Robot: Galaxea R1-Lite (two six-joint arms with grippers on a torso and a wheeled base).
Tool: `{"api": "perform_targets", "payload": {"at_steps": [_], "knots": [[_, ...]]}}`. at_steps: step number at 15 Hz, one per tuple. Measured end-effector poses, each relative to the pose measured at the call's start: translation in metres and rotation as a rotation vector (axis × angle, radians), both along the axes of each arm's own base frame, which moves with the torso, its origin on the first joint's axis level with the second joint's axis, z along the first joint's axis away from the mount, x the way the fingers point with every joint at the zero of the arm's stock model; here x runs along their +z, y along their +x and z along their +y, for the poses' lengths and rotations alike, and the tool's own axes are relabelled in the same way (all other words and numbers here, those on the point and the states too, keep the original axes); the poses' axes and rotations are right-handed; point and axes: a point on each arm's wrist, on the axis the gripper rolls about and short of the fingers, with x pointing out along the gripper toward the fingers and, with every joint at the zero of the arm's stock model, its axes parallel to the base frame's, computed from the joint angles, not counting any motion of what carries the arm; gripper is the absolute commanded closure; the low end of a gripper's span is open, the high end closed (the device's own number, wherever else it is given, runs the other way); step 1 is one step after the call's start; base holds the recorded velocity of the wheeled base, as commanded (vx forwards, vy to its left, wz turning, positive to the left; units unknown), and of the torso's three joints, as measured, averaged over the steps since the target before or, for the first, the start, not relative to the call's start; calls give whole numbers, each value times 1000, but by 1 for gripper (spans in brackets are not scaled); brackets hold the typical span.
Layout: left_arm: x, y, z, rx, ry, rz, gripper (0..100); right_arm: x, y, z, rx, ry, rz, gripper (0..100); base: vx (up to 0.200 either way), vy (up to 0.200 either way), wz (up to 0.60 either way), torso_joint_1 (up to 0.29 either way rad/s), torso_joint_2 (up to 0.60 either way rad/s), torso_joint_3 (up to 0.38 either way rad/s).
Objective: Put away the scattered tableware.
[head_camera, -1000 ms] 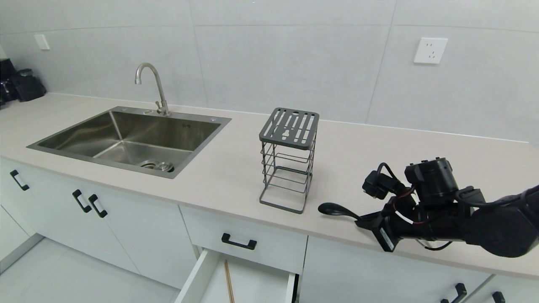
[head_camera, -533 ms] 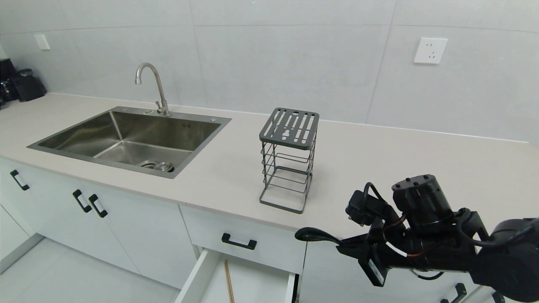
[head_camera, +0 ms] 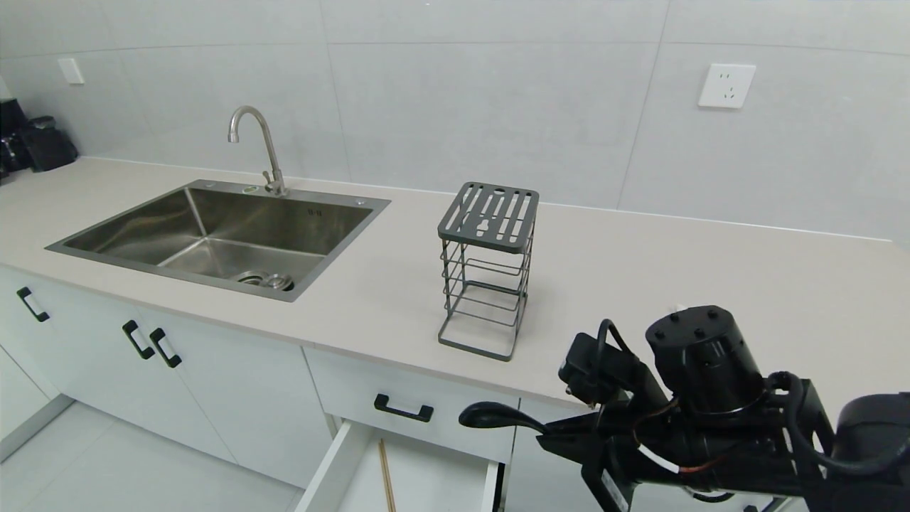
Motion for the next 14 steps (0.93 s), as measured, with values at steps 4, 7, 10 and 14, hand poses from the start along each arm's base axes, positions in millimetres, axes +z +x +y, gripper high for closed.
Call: {"api": "perform_targets", "payload": {"at_steps": [4,7,10,14], "knots": [[0,0,0,0,0,0,0,10,-23,41,41,78,10,100,0,0,0,0,0,0],[0,0,0,0,0,0,0,4,-30,55,74,75,28,100,0,0,0,0,0,0],[0,0,0,0,0,0,0,0,-28,74,70,88,47,100,0,0,0,0,0,0],[0,0,0,0,0,0,0,-8,-12,107,64,92,32,100,0,0,0,0,0,0]]}}
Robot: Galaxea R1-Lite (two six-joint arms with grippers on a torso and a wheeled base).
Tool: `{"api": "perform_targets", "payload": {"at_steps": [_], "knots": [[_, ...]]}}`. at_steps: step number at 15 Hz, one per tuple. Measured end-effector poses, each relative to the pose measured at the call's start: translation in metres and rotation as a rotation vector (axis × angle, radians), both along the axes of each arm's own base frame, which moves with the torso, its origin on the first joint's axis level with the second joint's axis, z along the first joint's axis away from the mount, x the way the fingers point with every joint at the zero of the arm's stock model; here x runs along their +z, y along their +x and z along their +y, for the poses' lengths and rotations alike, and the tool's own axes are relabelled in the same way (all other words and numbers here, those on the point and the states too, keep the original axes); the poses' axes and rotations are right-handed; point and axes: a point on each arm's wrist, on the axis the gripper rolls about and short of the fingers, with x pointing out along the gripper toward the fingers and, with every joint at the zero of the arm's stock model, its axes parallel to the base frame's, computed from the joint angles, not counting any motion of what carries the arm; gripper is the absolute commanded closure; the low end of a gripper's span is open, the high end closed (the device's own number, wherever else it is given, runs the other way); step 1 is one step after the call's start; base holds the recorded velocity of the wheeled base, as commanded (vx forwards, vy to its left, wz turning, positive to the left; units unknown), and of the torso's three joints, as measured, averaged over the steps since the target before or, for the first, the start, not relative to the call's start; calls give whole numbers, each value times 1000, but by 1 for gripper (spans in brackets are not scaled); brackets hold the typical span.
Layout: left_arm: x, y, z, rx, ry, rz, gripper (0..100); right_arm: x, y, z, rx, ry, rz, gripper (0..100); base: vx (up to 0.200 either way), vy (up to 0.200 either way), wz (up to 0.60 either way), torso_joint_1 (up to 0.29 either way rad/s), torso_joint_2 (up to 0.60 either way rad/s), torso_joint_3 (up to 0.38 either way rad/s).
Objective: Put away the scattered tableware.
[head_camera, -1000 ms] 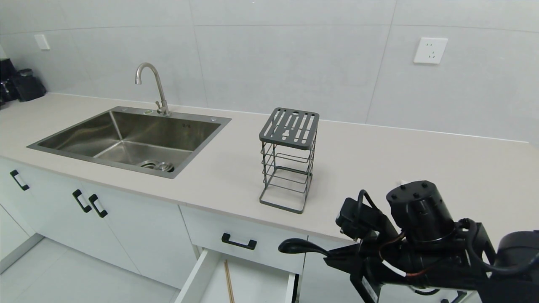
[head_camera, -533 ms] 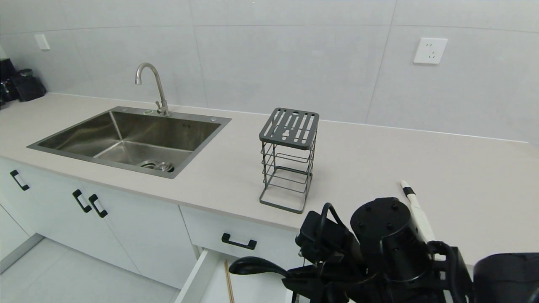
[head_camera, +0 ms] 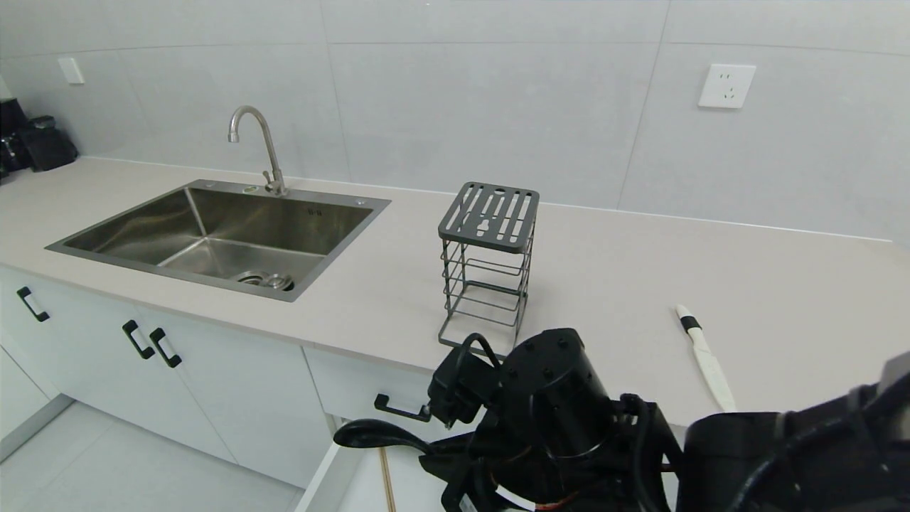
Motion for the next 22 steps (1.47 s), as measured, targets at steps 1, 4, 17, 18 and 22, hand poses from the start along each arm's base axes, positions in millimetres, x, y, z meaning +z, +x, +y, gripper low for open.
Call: {"api": "perform_targets", "payload": {"at_steps": [1,4,17,18,22], "knots": [[0,0,0,0,0,0,0,-5,4,7,-1,-7,3,100,0,0,0,0,0,0],[0,0,0,0,0,0,0,-21,13,20,2,-25,19,100,0,0,0,0,0,0],[0,0,0,0,0,0,0,-48,30,51,110,-71,-4,100,0,0,0,-33,63,32],[0,0,0,0,0,0,0,-50,30,50,116,-79,-5,100,0,0,0,-237,461,222],[0,0,0,0,0,0,0,-53,29,50,118,-88,0,100,0,0,0,-255,507,245]]}}
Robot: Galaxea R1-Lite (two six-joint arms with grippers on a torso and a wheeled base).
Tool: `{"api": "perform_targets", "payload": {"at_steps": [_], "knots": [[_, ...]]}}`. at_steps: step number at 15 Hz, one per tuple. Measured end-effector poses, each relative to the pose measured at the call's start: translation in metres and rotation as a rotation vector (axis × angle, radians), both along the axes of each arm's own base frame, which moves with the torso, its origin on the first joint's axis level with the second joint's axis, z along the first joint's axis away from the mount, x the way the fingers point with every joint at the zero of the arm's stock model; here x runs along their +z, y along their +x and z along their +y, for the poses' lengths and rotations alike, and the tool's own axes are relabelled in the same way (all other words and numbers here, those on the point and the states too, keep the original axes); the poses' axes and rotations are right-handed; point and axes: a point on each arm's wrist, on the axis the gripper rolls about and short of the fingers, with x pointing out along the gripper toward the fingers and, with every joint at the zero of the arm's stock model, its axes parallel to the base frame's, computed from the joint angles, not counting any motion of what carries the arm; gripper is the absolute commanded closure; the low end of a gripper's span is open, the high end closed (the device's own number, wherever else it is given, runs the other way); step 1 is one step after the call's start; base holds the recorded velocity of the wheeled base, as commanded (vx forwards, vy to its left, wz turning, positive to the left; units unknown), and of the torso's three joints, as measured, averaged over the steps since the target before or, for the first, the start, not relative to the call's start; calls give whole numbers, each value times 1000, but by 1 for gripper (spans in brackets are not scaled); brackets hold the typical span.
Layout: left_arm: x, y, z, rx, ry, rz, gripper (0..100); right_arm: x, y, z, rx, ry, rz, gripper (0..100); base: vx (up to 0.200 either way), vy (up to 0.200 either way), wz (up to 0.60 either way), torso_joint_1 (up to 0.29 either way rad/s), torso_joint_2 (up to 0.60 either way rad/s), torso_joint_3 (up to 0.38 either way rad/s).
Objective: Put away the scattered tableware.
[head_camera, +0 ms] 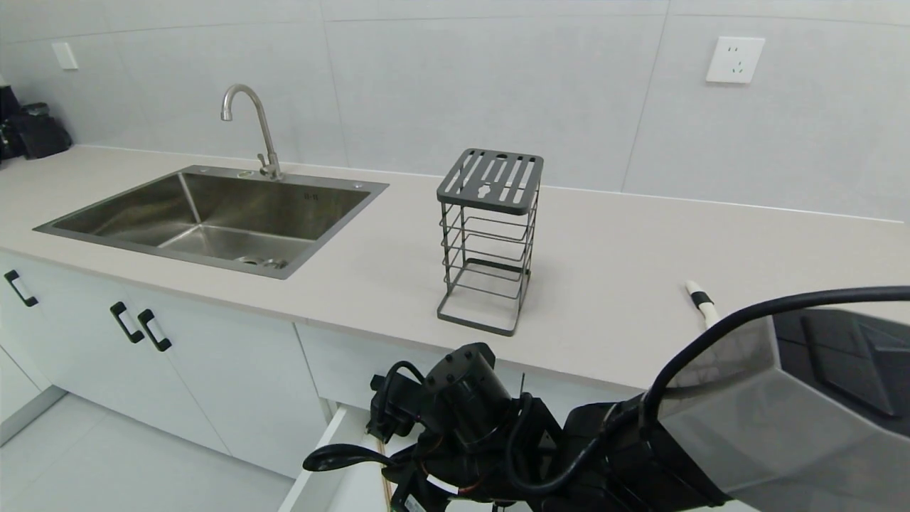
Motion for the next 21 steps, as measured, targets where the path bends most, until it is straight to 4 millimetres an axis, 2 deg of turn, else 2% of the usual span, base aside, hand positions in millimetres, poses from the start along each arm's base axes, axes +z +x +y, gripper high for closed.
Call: {"api": "perform_targets", "payload": {"at_steps": [12,18,21], "knots": [[0,0,0,0,0,0,0,-6,4,2,-7,-5,3,100,0,0,0,-252,486,224],[0,0,0,0,0,0,0,-14,16,4,2,-20,-29,100,0,0,0,-254,350,119],[0,0,0,0,0,0,0,-20,22,2,-8,-30,-26,100,0,0,0,-118,284,111]]}}
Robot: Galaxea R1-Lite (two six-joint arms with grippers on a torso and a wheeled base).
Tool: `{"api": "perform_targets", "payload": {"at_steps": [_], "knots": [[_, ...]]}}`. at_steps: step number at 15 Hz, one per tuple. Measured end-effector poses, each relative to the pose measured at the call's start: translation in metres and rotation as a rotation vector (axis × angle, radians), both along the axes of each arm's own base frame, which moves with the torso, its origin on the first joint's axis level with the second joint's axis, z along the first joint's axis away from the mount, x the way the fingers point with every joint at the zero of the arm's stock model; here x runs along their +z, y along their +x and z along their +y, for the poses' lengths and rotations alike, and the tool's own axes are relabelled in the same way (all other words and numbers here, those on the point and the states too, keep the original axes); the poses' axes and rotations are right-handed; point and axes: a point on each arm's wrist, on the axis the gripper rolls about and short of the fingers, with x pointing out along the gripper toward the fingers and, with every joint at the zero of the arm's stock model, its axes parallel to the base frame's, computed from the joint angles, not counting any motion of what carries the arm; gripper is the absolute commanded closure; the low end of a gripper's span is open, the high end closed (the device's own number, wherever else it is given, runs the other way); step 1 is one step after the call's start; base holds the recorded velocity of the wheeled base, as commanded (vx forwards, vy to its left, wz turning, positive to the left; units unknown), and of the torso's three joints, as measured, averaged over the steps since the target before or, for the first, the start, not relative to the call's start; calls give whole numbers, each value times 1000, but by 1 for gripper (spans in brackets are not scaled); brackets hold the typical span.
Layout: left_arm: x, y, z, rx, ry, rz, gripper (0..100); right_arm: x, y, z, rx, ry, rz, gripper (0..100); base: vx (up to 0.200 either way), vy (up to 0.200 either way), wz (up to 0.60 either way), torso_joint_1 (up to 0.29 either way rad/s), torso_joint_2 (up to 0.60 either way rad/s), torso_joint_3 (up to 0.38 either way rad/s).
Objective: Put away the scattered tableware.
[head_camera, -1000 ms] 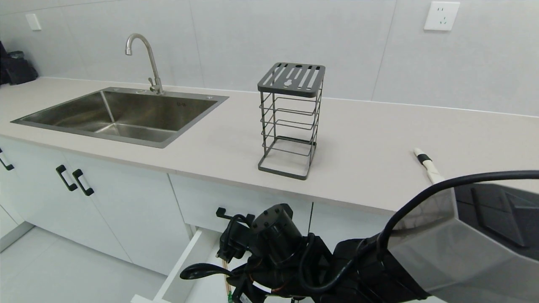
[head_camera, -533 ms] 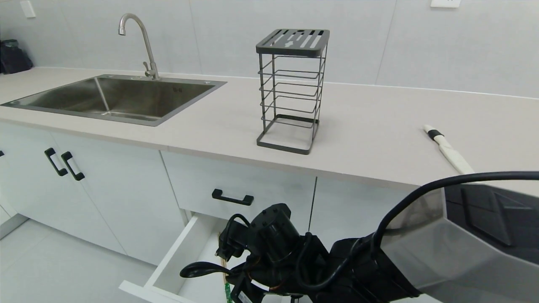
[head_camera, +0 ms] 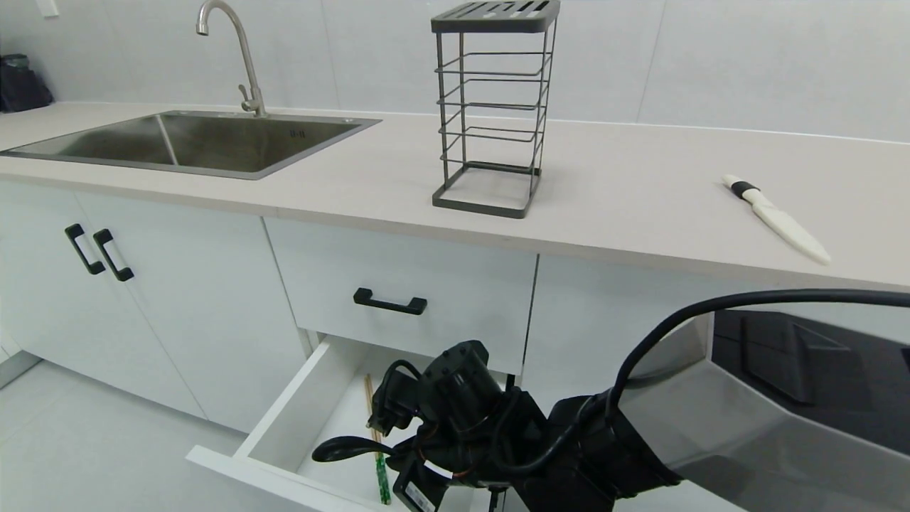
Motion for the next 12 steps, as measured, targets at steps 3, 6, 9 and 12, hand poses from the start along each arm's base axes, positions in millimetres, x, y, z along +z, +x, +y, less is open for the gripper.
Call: {"api": "perform_targets", "payload": {"at_steps": [3,6,9,12], "knots": [[0,0,0,0,0,1,0,-5,6,1,-5,-6,-4,100,0,0,0,-17,172,43],[0,0,0,0,0,1,0,-5,13,1,-5,-4,-23,100,0,0,0,0,0,0],[0,0,0,0,0,0,0,-9,17,2,-10,-6,-22,100,0,0,0,0,0,0],[0,0,0,0,0,0,0,-15,27,10,-21,9,-38,100,0,0,0,0,0,0]]}}
